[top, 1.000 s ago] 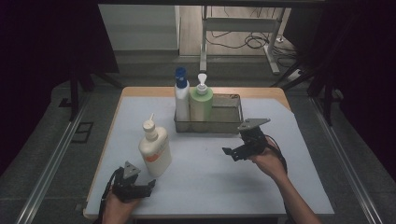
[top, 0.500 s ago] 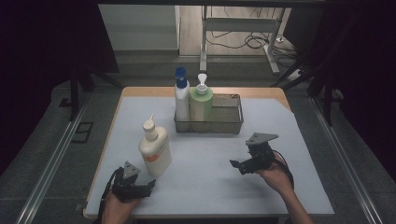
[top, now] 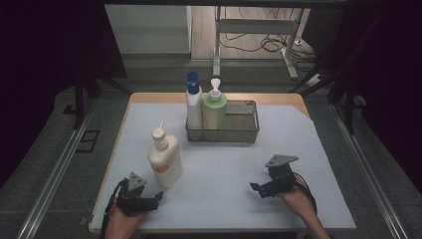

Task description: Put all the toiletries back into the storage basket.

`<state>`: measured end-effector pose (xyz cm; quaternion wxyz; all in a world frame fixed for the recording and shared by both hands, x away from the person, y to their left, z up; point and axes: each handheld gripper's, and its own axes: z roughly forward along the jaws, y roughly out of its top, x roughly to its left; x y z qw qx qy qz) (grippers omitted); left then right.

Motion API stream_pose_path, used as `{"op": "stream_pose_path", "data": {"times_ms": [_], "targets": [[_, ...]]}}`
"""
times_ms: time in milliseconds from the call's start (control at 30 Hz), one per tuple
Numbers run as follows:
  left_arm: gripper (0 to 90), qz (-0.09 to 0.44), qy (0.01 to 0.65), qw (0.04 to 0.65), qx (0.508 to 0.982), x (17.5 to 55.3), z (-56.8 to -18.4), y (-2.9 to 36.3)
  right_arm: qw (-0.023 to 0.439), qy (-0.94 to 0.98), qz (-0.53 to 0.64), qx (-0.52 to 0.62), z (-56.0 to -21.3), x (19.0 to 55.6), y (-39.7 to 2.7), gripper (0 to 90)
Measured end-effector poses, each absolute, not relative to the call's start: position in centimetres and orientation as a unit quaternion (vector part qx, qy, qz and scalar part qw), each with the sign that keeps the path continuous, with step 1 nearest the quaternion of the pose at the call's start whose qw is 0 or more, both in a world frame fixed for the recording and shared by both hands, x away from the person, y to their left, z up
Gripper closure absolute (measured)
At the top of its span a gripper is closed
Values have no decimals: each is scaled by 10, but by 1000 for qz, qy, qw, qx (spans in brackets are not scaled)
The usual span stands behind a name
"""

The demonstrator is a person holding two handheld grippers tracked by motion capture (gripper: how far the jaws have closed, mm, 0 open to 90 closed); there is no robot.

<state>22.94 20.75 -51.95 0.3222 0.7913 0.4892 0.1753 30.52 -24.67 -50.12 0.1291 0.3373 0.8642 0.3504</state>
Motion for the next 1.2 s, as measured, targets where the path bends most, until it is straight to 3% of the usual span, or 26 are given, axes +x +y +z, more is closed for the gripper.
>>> {"op": "stream_pose_path", "data": {"times_ms": [700, 1200], "targets": [[245, 183, 496, 306, 792, 236, -514, 229, 137, 861, 346, 345, -523, 306, -248, 0], [455, 179, 497, 328, 783, 266, -505, 237, 137, 861, 347, 345, -524, 305, -248, 0]]}}
